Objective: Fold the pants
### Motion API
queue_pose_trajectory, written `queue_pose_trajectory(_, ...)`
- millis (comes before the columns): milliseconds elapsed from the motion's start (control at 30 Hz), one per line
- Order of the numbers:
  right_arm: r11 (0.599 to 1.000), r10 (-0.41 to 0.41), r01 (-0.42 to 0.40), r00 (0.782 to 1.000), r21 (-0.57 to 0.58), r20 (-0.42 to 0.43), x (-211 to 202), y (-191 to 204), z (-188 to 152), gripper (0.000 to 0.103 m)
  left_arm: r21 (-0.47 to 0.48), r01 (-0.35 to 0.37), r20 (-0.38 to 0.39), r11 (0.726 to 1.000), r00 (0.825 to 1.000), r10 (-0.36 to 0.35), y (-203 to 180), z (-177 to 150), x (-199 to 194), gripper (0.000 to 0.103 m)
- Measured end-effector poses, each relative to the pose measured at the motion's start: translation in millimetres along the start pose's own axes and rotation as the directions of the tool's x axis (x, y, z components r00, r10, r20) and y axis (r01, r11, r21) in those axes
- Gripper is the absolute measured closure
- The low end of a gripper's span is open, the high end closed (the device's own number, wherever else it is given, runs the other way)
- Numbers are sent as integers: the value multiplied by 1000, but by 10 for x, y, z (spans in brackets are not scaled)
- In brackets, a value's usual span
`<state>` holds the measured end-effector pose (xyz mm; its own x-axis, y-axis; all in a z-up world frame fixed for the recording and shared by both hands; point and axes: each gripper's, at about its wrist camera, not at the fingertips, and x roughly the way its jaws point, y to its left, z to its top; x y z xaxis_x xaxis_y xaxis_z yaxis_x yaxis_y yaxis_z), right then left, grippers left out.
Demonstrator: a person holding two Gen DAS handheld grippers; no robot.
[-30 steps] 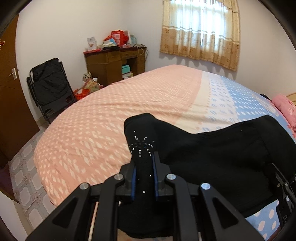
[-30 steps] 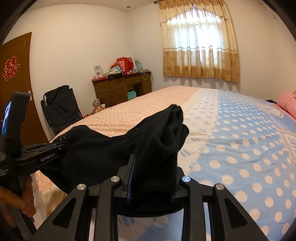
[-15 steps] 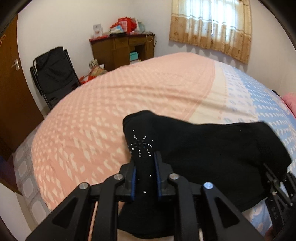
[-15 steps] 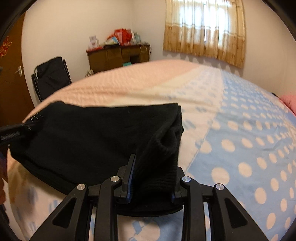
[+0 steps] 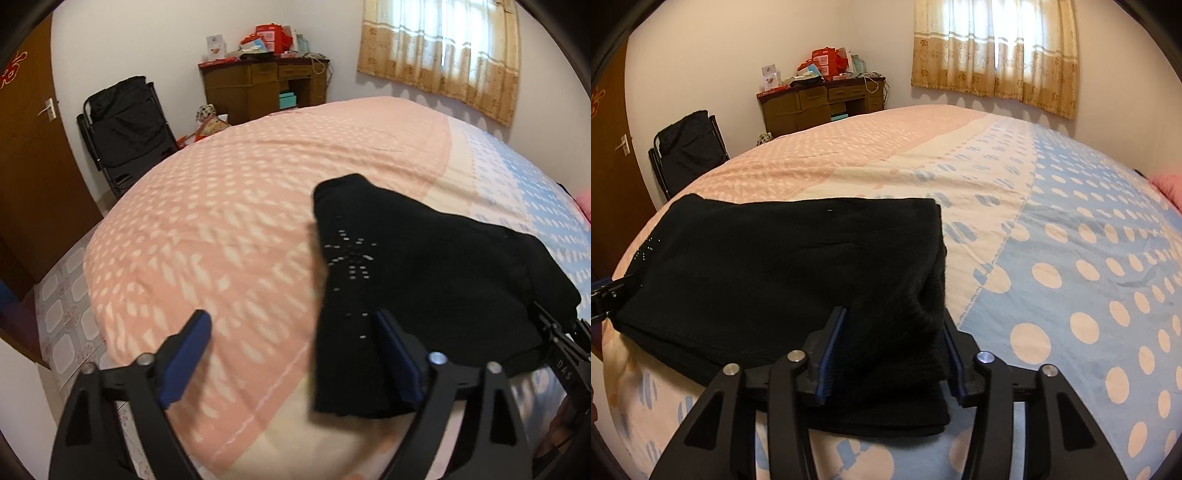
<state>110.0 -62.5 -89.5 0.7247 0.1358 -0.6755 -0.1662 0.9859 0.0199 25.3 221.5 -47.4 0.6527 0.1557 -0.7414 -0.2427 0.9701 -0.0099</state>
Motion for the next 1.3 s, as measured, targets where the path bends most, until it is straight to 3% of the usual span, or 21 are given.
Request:
queue_pose_trajectory(133,1000,4,-4,1000,-9,19,-145,-39,21,48,-18,-8,-2,1000,1000,8,78,45,-97,10)
queue_pose_trajectory(200,1000,-21,22,996,-3,88,-348,-44,28,47,-19,-20,7,1000,1000,20,102,43,-143,10)
queue_pose_trajectory(367,990,-142,143,967,12,211,-743,49,-11,47,-2,-39,19,999,999,39,41,73,-163,10)
queue_pose_trajectory(500,995,-87,94,968,-18,234,-809,149,-6,47,4,-5,78,1000,997,4,-76,123,-291,10)
queue_pose_trajectory(567,999,-20,27,974,-26,225,-783,183,-5,49,15,14,111,1000,994,-16,-154,145,-344,10)
queue_pose_trajectory(600,1000,8,-2,979,-31,205,-736,208,-5,64,27,21,128,999,991,-25,-201,155,-372,10)
queue_pose_trajectory(667,999,29,-23,989,-45,145,-604,246,-17,83,59,38,153,998,987,-47,-311,177,-407,10)
queue_pose_trajectory(800,999,49,-48,998,-12,47,-339,141,-120,83,104,65,180,992,980,-83,-487,187,-385,10)
queue_pose_trajectory(933,998,61,-61,997,-4,37,-286,67,-163,83,111,116,153,987,979,-133,-585,201,-292,15)
queue_pose_trajectory(1133,998,56,-54,998,-27,43,-286,83,-207,83,153,91,89,984,990,-106,-763,216,-96,15)
queue_pose_trajectory(1300,998,62,-61,997,-25,45,-280,76,-208,83,141,83,16,986,996,-86,-682,22,35,15)
